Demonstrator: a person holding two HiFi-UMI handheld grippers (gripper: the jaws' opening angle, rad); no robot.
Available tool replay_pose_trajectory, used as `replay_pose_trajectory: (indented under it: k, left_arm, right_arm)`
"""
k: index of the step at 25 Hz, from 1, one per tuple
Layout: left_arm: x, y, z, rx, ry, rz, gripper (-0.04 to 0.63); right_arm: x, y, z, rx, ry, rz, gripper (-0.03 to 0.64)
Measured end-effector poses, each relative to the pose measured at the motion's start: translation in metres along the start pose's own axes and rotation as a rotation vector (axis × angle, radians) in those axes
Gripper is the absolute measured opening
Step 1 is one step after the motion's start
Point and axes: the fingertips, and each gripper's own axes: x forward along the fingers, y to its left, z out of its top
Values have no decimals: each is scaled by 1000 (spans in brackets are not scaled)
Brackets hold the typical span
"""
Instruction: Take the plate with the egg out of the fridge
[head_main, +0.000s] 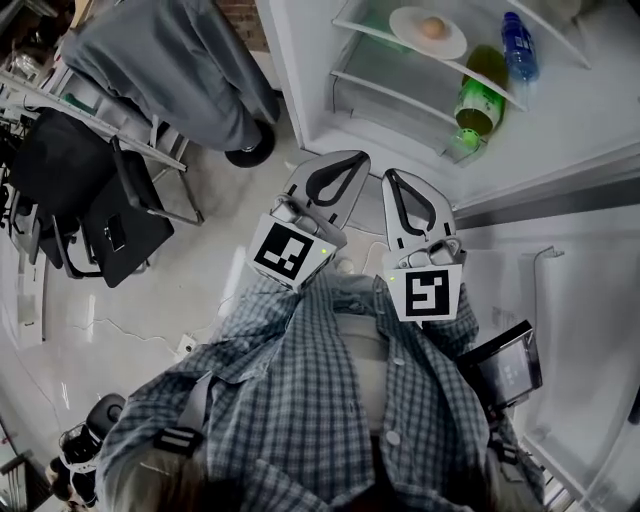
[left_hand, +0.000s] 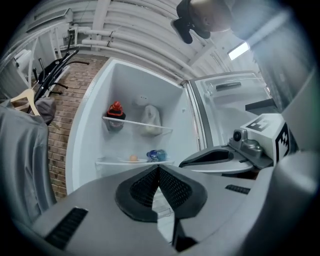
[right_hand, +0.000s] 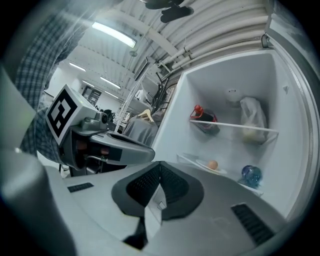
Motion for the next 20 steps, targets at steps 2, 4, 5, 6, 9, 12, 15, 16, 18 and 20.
replay_pose_trajectory:
  k: [2,4,5,6,9,12,15,16,18,20]
  left_arm:
    - [10,5,-1,-6,-1,-17,6]
    - [20,11,-4,-13,0,-35,6]
    - [24,14,-6,-15,4,-45,6]
    - [29,19,-7,-15,9,-55,6]
    - [43,36,-12,-29,16,-71,6]
    - [52,47,-16,-44,30,-82,6]
    - [58,46,-13,-39,28,-91,6]
    - [60,45,-11,-37,25,-92,6]
    - [62,49,-9,-38,20,-89,6]
    - [64,60,-10,-38,20,-82,6]
  right_arm:
    - [6,-7,-5,2,13,-16,6]
    - [13,-15,-12,1,38,-33,6]
    - [18,-19,-15,3,51,-44,6]
    - [23,-24,-18,4,62,-57,6]
    - [42,-41,-26,-24,101,-94,6]
    - [56,-58,-30,-55,116,-132,6]
    - [59,-81,-30,-97,133,-186,6]
    - [60,-89,-31,-116,141,-205,6]
    - [67,-103,-31,-145,151,-226,6]
    - [82,-114,-31,-168,161,-238,6]
